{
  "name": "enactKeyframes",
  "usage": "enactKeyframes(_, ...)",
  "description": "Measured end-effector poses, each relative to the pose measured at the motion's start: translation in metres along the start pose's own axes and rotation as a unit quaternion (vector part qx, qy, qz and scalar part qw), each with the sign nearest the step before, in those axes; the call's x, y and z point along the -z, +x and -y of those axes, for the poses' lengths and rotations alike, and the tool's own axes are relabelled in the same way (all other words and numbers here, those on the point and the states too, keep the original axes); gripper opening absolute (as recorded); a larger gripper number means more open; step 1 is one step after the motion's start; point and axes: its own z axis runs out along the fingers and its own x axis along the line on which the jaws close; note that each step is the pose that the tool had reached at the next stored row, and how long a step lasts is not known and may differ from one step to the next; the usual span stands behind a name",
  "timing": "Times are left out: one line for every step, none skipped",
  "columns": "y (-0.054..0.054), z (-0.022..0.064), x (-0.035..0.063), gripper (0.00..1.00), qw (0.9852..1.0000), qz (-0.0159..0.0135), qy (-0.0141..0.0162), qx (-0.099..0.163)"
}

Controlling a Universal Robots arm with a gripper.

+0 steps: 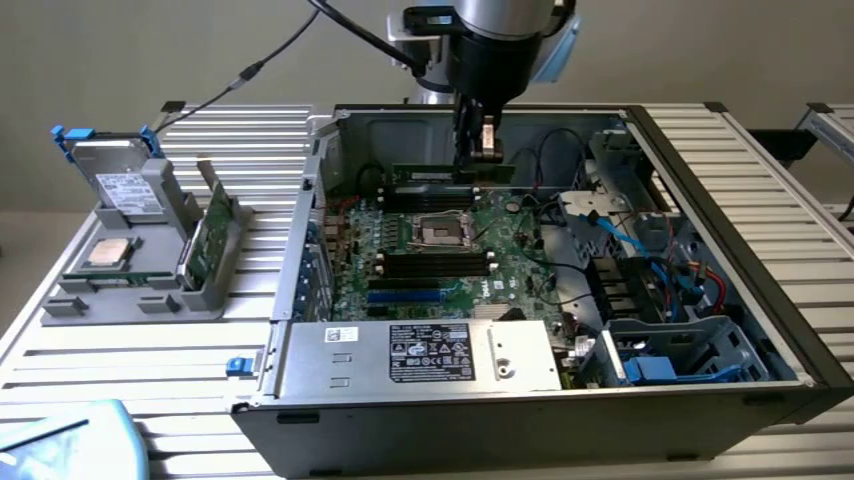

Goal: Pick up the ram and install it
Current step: 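Insert the ram into the slot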

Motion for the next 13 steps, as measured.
enactKeyframes(0.0, 0.0001, -0.0007, 0.14, 1.0, -0.0028, -0.0004, 0.002)
enactKeyframes(-0.001, 0.0001, -0.0016, 0.14, 1.0, -0.0047, -0.0008, 0.005)
enactKeyframes(0.0, -0.0004, -0.0028, 0.14, 0.9999, -0.0055, -0.0012, 0.009)
enactKeyframes(0.0, -0.0009, -0.0038, 0.14, 0.9999, -0.0063, -0.0017, 0.012)
enactKeyframes(0.0, -0.0013, -0.0048, 0.14, 0.9998, -0.0071, -0.0022, 0.017)
enactKeyframes(0.0, -0.0016, -0.0057, 0.14, 0.9998, -0.0078, -0.0027, 0.02)
enactKeyframes(0.0, -0.0018, -0.0065, 0.14, 0.9997, -0.0084, -0.0032, 0.024)
enactKeyframes(0.0, -0.0021, -0.0075, 0.14, 0.9995, -0.0092, -0.0038, 0.028)
enactKeyframes(0.0, -0.0025, -0.0083, 0.14, 0.9994, -0.0098, -0.0042, 0.032)
enactKeyframes(0.0, -0.003, -0.0092, 0.14, 0.9993, -0.0106, -0.0046, 0.035)
enactKeyframes(0.0, -0.0034, -0.0099, 0.14, 0.9992, -0.0114, -0.005, 0.038)
enactKeyframes(0.0, -0.0039, -0.0106, 0.14, 0.9991, -0.0122, -0.0054, 0.041)
enactKeyframes(0.0, -0.0047, -0.0114, 0.14, 0.999, -0.0129, -0.0057, 0.043)
